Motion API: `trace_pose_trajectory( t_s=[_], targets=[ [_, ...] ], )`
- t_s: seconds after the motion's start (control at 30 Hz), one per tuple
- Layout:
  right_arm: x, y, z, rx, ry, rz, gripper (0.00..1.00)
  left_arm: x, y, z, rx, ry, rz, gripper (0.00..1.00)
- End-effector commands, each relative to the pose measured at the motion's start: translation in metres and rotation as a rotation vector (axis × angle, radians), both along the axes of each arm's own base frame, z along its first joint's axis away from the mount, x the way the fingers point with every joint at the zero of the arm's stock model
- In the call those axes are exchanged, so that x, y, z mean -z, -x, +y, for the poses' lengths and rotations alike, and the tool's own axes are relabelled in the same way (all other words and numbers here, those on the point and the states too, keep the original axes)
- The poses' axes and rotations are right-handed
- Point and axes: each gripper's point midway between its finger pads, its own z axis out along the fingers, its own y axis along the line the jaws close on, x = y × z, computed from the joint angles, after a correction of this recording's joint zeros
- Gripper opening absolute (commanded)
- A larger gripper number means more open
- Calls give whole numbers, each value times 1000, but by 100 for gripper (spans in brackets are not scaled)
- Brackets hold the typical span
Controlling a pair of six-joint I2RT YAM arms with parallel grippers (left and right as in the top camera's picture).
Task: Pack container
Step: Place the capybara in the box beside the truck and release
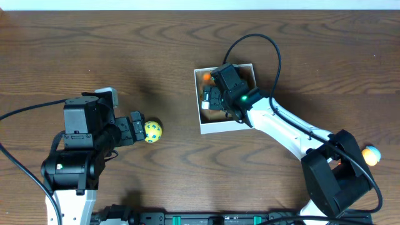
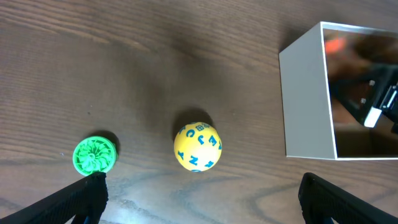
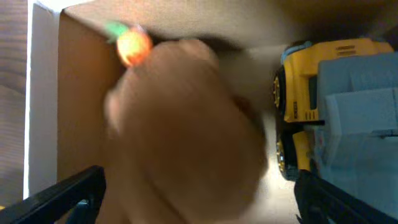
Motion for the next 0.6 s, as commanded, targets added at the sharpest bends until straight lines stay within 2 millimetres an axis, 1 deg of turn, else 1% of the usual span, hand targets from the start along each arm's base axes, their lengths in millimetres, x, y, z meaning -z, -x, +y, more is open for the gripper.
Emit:
trace_pose_trajectory(
  t_s=[0.0, 0.1, 0.17, 0.27, 0.37, 0.47, 0.57],
  targets=[
    [-3, -1, 6, -19, -6, -8, 99, -7, -1, 0, -3, 11, -17, 98],
    [-5, -1, 6, -20, -9, -10, 99, -7, -1, 0, -3, 10, -17, 98],
    [-9, -1, 7, -23, -14, -18, 99, -7, -1, 0, -3, 11, -17, 98],
    [-26, 0, 10, -51, -17, -61, 99, -7, -1, 0, -3, 10, -17, 98],
    [-55, -3, 1, -28, 9, -136, 99, -7, -1, 0, -3, 10, -17, 98],
    [-98, -2, -11, -36, 22, -232, 99, -7, -1, 0, -3, 11, -17, 98],
    [-144, 5, -22, -109, 43, -344, 99, -7, -1, 0, -3, 11, -17, 98]
  ],
)
